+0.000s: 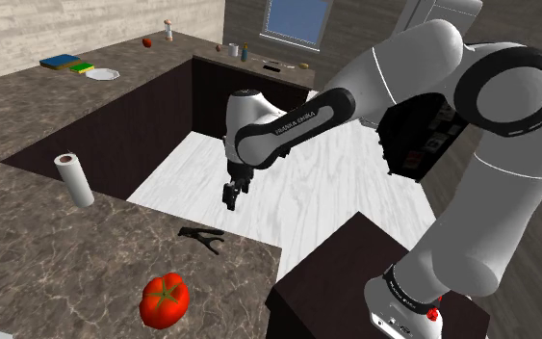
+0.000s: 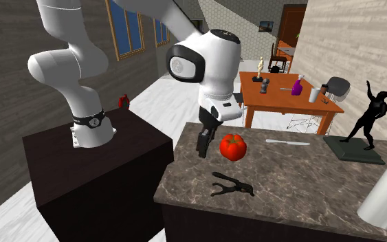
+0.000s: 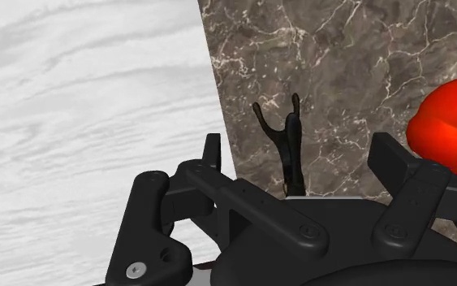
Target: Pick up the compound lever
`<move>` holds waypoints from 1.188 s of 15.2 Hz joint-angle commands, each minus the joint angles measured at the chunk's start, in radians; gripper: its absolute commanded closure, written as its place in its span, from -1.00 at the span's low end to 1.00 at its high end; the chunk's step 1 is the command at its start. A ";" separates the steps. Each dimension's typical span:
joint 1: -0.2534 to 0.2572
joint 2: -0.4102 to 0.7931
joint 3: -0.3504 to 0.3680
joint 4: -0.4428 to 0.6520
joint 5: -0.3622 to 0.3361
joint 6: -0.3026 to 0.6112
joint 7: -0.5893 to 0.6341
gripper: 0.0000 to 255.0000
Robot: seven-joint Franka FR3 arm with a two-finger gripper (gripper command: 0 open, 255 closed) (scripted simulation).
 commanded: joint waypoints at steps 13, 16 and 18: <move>0.141 0.543 -0.029 0.466 -0.129 0.025 0.029 -1.00; 0.145 0.576 -0.034 0.480 -0.133 0.045 0.030 -1.00; 0.148 0.599 -0.038 0.490 -0.136 0.058 0.030 -1.00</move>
